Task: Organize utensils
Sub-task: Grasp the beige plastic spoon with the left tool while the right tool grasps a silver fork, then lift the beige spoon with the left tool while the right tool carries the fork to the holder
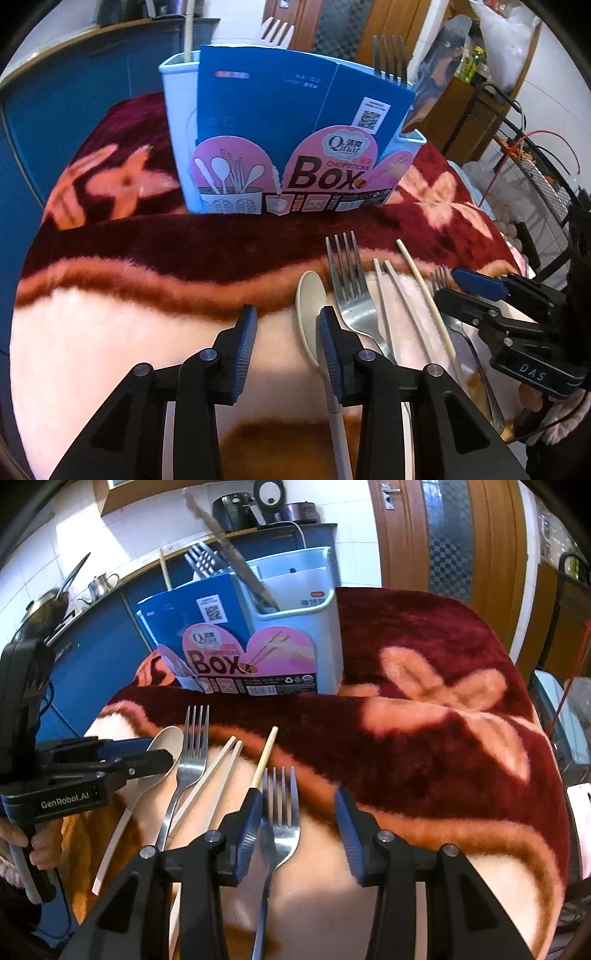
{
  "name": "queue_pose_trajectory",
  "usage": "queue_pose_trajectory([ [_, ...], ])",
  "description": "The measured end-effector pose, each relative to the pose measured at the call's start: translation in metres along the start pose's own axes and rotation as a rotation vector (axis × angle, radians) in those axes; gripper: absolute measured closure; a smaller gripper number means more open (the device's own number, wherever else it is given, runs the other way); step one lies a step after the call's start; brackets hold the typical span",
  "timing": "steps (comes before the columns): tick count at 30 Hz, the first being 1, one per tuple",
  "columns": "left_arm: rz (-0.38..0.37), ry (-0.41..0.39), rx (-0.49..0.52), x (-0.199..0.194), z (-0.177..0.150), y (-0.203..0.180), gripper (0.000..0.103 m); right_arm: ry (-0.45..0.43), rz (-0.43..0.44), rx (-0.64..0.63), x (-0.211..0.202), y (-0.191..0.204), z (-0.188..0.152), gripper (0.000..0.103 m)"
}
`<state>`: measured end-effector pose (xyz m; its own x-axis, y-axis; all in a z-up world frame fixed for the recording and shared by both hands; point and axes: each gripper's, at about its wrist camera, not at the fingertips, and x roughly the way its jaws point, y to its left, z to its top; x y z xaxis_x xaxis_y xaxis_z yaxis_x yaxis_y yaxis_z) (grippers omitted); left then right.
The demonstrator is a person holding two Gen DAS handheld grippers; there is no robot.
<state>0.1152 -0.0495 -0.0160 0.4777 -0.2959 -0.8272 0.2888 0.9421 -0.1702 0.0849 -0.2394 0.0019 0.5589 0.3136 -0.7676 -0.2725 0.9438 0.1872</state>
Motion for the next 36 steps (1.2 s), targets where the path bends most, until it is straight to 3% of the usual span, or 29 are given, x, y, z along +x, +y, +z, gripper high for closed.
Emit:
queue_pose_trajectory([
  [2,-0.01,0.006,0.012,0.001,0.002,-0.001,0.077,0.002,0.003,-0.006,0.0,0.001,0.0,0.063],
  [5,-0.045,0.017,0.006,0.002,0.004,-0.001,0.091,0.001,0.02,-0.004,0.0,0.0,0.002,0.076],
  [7,-0.066,0.02,-0.02,0.002,0.005,0.004,0.095,0.002,0.043,0.01,-0.001,-0.002,0.002,0.087],
  [11,-0.107,0.005,-0.059,-0.002,0.002,0.013,0.098,-0.014,0.071,0.054,-0.004,-0.006,0.0,0.089],
  [13,-0.115,-0.007,-0.073,-0.004,0.001,0.015,0.099,-0.036,0.082,0.075,-0.008,-0.008,-0.001,0.096],
  [27,-0.113,-0.209,-0.039,-0.055,-0.006,0.012,0.099,-0.226,0.013,0.061,-0.052,0.007,-0.003,0.099],
  [36,-0.099,-0.367,-0.075,-0.096,0.0,0.011,0.099,-0.437,-0.105,0.0,-0.095,0.028,0.0,0.1],
])
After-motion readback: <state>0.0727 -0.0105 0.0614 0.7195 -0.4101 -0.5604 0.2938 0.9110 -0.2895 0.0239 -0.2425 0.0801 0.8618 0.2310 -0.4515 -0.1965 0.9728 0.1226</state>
